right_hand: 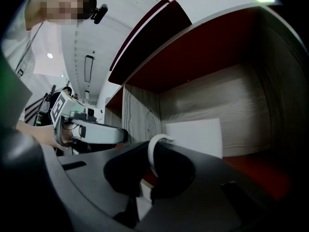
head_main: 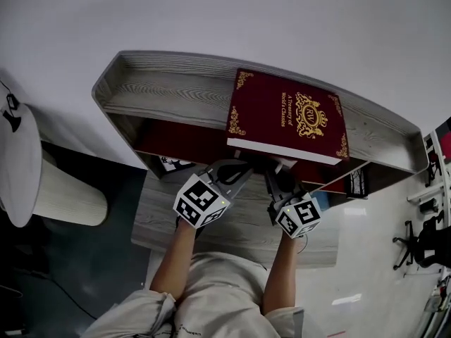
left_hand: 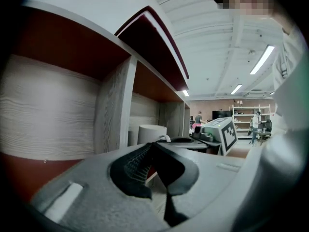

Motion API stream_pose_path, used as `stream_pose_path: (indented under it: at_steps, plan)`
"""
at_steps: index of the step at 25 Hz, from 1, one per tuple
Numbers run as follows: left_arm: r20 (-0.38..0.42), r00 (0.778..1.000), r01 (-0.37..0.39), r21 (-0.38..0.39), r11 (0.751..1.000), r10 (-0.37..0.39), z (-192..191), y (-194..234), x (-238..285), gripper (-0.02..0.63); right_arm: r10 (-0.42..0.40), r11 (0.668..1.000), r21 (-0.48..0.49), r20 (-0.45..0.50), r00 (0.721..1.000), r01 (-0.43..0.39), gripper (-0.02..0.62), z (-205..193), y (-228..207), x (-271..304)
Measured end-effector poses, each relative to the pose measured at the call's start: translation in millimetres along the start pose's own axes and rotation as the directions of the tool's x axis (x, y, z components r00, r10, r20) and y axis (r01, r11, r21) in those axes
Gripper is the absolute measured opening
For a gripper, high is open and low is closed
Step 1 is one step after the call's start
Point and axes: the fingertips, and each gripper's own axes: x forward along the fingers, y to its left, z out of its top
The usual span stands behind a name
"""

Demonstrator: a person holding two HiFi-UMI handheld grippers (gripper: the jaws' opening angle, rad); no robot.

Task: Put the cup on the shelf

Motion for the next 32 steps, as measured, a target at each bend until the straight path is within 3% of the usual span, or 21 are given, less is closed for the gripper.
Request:
stream_pose_path:
  at_steps: [14, 25, 32]
  plan:
    - [0.012, 0.999, 0.034, -0.033, 0.999, -0.034, -9, 2, -14, 0.011, -0.097, 0.995, -0.011, 0.009, 0.995, 0.097, 0.021, 1, -4, -7]
    - [0.021, 0.999, 0.037, -0.016, 0.999, -0.036, -4, -1, -12, 0.011, -0.116, 0.991, -0.071, -0.019, 0.993, 0.115, 0.051, 2, -11, -15]
    - [-0.006, 1.000, 0.018, 0.017, 1.000, -0.017, -6, -4, -10, 0.011, -0.193, 0.980, -0.051, -0.012, 0.981, 0.192, 0.051, 2, -27, -23]
